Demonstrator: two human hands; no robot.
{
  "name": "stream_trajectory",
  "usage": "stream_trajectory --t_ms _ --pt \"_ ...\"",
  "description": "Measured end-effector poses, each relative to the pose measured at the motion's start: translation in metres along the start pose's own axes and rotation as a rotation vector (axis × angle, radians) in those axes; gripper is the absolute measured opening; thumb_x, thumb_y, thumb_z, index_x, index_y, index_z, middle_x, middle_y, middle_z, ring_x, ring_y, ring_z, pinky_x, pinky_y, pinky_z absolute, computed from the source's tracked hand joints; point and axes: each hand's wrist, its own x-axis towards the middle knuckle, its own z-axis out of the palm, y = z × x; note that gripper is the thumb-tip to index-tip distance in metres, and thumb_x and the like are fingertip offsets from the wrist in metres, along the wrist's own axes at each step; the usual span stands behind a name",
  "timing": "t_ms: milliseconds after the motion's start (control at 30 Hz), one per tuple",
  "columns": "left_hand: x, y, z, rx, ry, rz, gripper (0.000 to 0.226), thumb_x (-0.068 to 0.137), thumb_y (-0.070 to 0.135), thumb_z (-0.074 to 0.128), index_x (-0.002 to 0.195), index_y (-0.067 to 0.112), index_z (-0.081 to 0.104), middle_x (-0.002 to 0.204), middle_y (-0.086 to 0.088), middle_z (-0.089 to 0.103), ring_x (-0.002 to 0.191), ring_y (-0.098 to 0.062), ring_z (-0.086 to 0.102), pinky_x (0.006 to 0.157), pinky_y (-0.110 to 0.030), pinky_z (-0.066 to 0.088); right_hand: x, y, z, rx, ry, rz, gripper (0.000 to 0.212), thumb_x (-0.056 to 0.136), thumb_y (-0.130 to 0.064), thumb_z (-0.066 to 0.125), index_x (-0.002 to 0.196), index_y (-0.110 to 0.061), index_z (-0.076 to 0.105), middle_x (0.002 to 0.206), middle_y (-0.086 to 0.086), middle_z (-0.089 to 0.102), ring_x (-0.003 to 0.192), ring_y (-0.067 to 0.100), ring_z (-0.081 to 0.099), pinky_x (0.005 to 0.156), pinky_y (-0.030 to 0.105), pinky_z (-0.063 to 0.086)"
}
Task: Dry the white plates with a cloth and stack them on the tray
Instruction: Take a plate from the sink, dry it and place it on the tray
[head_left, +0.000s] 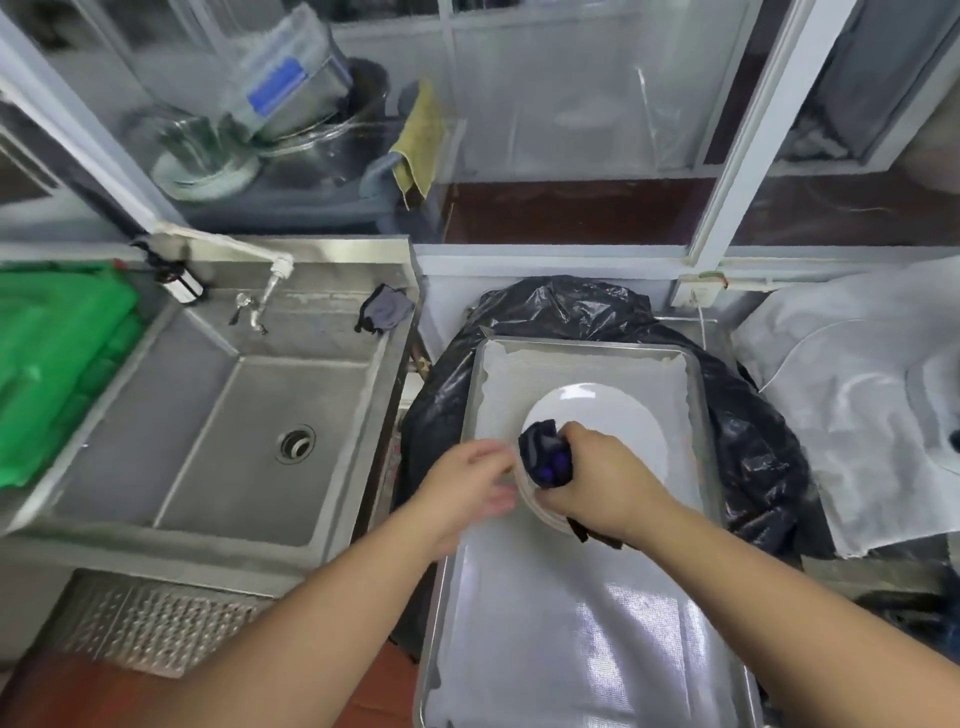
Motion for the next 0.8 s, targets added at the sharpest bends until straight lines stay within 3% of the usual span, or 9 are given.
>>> stream_trajectory --t_ms 67,233,367,433,533,633,800 --pt "-0.008 -0.001 -0.017 -0.104 -0.042 -0.048 0.030 0.099 0.032 0.069 0.126 0.020 0.066 0.118 -0.008 0.076 0.102 -0.026 0.077 0.086 -0.036 0.062 -0.002 -0.020 0.012 0.001 -0.067 -0.099 0.034 0.076 -0.036 0.078 0.092 -0.023 0.051 0.084 -0.006 0.061 0.072 0.008 0.055 0.056 0.020 0.035" --pt "-0.021 -0.009 -0.072 -0.268 -0.066 -0.085 0.025 0.097 0.020 0.072 0.119 0.008 0.072 0.116 -0.017 0.076 0.101 -0.031 0.076 0.080 -0.038 0.063 0.007 -0.062 0.045 -0.085 -0.163 -0.269 0.040 0.075 -0.041 0.080 0.097 -0.025 0.050 0.088 -0.004 0.060 0.078 0.016 0.057 0.062 0.021 0.041" --pt "-0.024 -0.024 -0.120 -0.339 -0.003 -0.107 0.024 0.095 -0.001 0.065 0.117 0.008 0.070 0.108 -0.020 0.078 0.093 -0.030 0.075 0.075 -0.039 0.063 0.019 -0.094 0.080 -0.113 -0.217 -0.286 0.064 0.067 -0.049 0.083 0.110 -0.026 0.043 0.110 -0.001 0.050 0.097 0.018 0.055 0.083 0.034 0.052" --pt "-0.024 -0.032 -0.145 -0.379 0.042 -0.096 0.032 0.093 -0.006 0.057 0.121 0.005 0.068 0.112 -0.024 0.075 0.092 -0.031 0.073 0.070 -0.039 0.062 0.024 -0.113 0.097 -0.078 -0.224 -0.311 0.069 0.065 -0.047 0.086 0.114 -0.026 0.042 0.113 -0.003 0.047 0.100 0.015 0.053 0.085 0.029 0.050" --pt "-0.024 -0.045 -0.183 -0.462 0.116 -0.081 0.035 0.091 -0.010 0.050 0.118 0.004 0.067 0.101 -0.023 0.075 0.087 -0.032 0.071 0.073 -0.040 0.060 0.032 -0.140 0.121 0.020 -0.233 -0.318 0.073 0.064 -0.045 0.089 0.118 -0.032 0.041 0.113 -0.009 0.047 0.096 0.003 0.056 0.077 0.009 0.043" --pt "-0.027 -0.055 -0.218 -0.514 0.160 -0.068 0.035 0.090 -0.013 0.046 0.114 0.002 0.067 0.096 -0.022 0.074 0.083 -0.032 0.071 0.069 -0.040 0.060 0.041 -0.157 0.142 0.038 -0.292 -0.271 0.077 0.067 -0.050 0.087 0.126 -0.036 0.039 0.109 -0.012 0.064 0.089 0.003 0.064 0.074 0.013 0.046" --pt "-0.024 -0.077 -0.269 -0.501 0.176 -0.089 0.039 0.088 -0.013 0.042 0.108 0.008 0.067 0.097 -0.019 0.072 0.084 -0.032 0.068 0.067 -0.039 0.057 0.053 -0.171 0.178 -0.002 -0.368 -0.184 0.048 0.076 -0.044 0.084 0.113 -0.031 0.056 0.100 -0.012 0.068 0.085 0.005 0.064 0.071 0.012 0.044"
